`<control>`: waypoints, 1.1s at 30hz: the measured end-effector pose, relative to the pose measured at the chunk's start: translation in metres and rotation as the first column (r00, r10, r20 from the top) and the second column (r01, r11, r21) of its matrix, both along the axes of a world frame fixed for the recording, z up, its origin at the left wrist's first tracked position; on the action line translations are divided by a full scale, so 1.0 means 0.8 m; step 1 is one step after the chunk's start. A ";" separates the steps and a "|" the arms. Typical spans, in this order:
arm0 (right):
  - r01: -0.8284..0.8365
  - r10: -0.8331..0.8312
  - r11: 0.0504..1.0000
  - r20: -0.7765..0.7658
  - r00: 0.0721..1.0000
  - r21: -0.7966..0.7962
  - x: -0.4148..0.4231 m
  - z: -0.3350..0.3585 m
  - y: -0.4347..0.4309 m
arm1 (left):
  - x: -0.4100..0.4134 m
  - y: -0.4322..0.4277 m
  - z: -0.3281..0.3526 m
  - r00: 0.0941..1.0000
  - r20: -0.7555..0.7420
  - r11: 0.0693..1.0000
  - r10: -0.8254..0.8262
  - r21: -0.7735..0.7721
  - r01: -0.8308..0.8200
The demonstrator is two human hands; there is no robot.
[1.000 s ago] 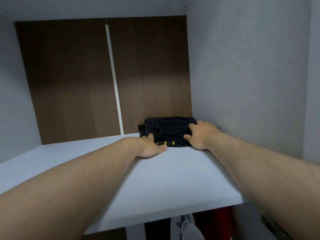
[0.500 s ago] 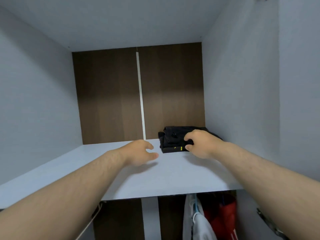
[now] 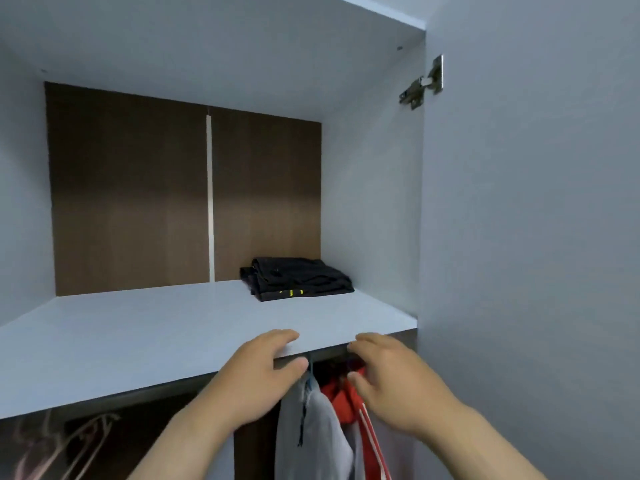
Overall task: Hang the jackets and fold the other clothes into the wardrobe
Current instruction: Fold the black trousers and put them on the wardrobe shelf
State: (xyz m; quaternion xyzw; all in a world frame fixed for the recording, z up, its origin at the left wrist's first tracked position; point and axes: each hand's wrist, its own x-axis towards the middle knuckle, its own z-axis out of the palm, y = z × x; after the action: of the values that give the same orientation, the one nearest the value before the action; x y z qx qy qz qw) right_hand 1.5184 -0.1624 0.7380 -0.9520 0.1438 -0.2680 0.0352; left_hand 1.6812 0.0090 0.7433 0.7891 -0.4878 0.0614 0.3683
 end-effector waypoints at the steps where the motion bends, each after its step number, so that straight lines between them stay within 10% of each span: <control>1: 0.058 -0.058 0.998 -0.023 0.998 -0.003 -0.025 -0.017 0.006 | -0.011 -0.002 -0.015 0.999 0.006 0.999 -0.041 -0.007 0.041; 10: 0.477 -0.458 0.870 -0.148 0.876 0.129 -0.285 -0.133 0.038 | -0.193 -0.041 -0.153 0.881 -0.273 0.921 -0.388 -0.155 0.357; 19: 0.797 -0.761 0.525 -0.254 0.597 0.299 -0.590 -0.206 0.110 | -0.439 -0.093 -0.225 0.731 -0.288 0.712 -0.619 0.188 0.677; 33: 0.884 -0.931 -0.011 -0.326 0.161 0.467 -1.068 -0.275 0.325 | -0.978 -0.070 -0.249 0.357 -0.282 0.256 -0.890 0.338 0.906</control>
State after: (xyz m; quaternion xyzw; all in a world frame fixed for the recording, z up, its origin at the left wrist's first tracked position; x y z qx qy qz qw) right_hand 0.6637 0.0976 0.5182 -0.5544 0.7943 -0.2064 0.1386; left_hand 0.8985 -0.0469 0.5444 0.4329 -0.8412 -0.2833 0.1572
